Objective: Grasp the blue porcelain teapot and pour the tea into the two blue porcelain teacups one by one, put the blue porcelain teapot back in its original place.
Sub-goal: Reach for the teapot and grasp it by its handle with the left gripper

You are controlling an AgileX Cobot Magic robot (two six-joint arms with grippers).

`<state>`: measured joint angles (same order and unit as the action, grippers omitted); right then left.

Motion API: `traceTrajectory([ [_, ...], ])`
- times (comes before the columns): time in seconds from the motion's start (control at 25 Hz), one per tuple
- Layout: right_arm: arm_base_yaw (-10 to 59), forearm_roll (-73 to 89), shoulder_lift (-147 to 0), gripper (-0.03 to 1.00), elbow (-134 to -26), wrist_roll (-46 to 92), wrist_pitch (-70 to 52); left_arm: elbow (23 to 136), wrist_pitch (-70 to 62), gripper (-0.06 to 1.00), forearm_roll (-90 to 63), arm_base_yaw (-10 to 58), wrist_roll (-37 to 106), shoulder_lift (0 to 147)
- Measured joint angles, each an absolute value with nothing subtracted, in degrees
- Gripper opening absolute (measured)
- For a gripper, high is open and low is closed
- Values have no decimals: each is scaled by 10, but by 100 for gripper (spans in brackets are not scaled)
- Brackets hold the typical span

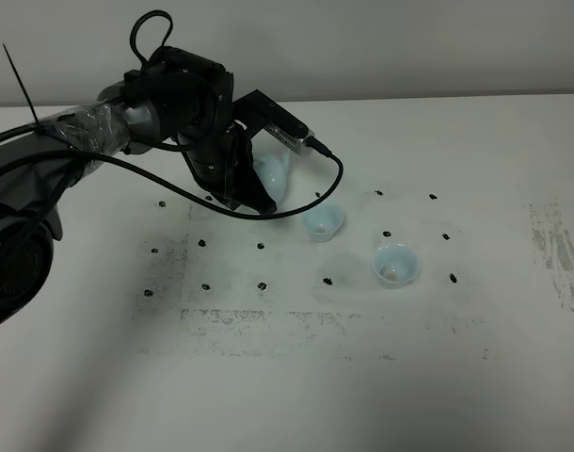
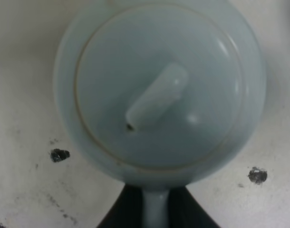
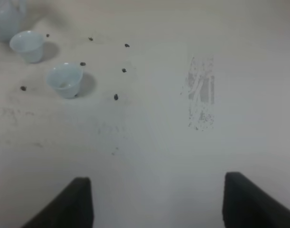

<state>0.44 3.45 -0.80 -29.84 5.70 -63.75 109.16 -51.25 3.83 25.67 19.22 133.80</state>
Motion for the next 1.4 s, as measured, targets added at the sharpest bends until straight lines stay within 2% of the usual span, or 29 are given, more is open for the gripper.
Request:
traceTrajectory([
  [1.4, 4, 34, -8, 56, -298, 57, -637, 1092, -498, 5, 35, 257, 145, 1309],
])
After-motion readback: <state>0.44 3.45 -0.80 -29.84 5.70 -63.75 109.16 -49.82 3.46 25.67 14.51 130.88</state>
